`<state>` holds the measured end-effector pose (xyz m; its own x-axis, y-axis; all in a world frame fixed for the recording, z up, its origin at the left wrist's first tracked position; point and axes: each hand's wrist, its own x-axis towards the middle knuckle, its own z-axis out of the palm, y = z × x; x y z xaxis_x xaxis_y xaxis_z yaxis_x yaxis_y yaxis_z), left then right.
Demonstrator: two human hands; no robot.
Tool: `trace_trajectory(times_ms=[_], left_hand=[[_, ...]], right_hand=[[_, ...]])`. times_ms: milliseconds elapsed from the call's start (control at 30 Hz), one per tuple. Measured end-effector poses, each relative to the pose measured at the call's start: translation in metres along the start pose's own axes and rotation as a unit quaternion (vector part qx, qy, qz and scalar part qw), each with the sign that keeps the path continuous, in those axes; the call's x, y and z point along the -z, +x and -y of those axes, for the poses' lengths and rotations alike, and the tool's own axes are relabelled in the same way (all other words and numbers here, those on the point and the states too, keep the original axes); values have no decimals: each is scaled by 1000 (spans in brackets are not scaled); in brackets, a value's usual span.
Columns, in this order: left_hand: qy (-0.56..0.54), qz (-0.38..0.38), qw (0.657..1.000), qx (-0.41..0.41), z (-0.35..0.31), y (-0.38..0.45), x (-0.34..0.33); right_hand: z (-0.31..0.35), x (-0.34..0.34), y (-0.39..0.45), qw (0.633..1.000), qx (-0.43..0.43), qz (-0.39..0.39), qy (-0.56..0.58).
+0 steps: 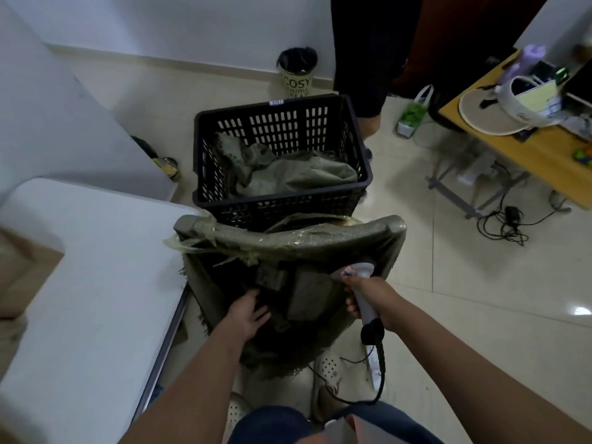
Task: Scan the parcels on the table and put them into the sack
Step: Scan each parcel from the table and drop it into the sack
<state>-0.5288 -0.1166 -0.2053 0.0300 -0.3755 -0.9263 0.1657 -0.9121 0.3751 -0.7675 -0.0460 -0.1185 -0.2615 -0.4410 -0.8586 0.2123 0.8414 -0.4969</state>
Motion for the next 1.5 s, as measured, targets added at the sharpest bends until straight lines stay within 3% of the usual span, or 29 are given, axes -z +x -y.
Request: trace_trajectory(times_ms=[167,333,700,867,933,1033,1100,1233,1367,1500], left_hand=[[24,24,999,17,1,-10,42],[6,9,1000,-19,-6,-32,115],[34,-11,988,-148,-19,-122,331],[40,-110,955,-272,-15,-147,421],[65,-190,926,-320,-8,-151,455],[186,-351,865,-308,5,-148,499],[211,-401,854,-255,19,-142,520],[179,-394,872,-228,42,-133,535],[16,-327,911,-252,56,-124,543],[-87,-278,917,-273,66,-124,548]], right_hand=[[11,-33,-10,998,18,38,-44],[26,-96,-30,989,52,100,-95],[23,-338,-131,935,170,237,-201],[4,-436,-178,897,215,304,-236],[-8,-466,-192,886,215,323,-255],[-28,-503,-208,871,214,336,-286],[-40,-520,-217,864,212,336,-310],[-55,-539,-223,850,217,330,-349],[-63,-549,-214,850,214,317,-362],[-76,-553,-206,858,199,306,-362]])
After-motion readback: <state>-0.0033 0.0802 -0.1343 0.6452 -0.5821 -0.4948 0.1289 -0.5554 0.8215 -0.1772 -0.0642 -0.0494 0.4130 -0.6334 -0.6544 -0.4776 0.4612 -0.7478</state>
